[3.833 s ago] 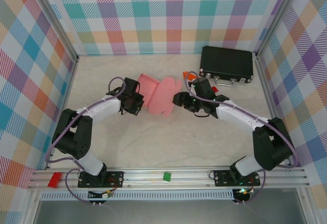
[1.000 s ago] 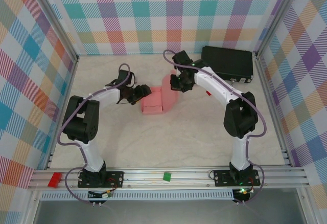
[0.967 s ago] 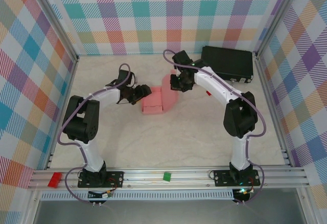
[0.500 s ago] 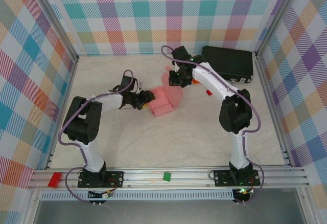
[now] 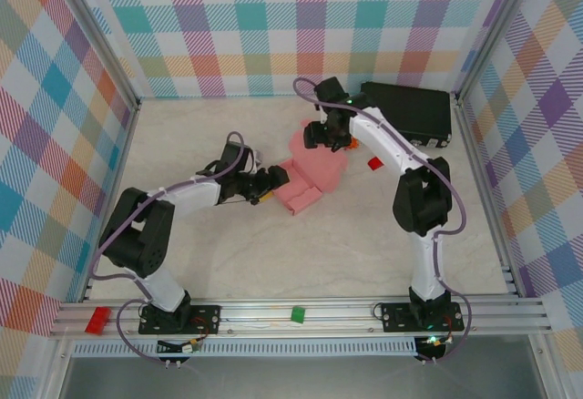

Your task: Fold the paper box

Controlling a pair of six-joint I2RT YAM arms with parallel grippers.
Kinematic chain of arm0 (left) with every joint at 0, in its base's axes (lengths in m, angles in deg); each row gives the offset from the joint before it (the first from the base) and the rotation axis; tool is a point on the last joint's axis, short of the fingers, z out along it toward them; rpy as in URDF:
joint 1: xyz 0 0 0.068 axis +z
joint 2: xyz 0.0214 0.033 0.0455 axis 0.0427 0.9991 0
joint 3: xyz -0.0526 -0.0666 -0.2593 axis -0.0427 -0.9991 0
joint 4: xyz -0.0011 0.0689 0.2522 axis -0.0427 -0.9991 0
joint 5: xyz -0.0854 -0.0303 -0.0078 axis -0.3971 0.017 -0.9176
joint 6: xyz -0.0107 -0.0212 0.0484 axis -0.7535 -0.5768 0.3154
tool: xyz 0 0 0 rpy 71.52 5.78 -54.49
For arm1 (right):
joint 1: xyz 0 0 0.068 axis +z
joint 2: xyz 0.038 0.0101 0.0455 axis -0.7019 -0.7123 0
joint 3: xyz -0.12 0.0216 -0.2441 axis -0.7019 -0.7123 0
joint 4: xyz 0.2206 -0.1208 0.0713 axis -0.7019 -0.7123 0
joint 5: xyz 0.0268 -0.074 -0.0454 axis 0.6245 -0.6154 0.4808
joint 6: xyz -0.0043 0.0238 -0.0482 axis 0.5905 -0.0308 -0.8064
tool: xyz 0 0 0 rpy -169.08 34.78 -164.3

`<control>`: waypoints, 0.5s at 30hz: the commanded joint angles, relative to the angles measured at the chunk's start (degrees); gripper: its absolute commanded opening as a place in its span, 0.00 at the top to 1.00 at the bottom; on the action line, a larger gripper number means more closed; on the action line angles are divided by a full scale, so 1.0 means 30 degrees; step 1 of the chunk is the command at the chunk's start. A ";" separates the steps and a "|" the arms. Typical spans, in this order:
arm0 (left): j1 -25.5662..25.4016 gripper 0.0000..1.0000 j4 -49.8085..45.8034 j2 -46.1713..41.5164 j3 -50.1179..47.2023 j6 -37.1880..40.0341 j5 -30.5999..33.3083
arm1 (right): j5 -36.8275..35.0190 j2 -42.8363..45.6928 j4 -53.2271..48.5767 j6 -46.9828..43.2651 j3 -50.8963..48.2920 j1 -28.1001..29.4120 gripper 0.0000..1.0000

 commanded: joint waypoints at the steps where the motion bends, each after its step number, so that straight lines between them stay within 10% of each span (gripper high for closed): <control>1: 0.0260 0.16 -0.2487 -0.0988 0.0706 0.2194 0.1448 | 0.0109 0.2278 0.0869 -0.0354 -0.0573 -0.0504 0.27; 15: 0.4045 0.11 -0.6778 0.0894 0.5684 0.6114 0.1860 | 0.0099 0.9168 0.3127 0.1336 -0.7831 -0.1953 0.24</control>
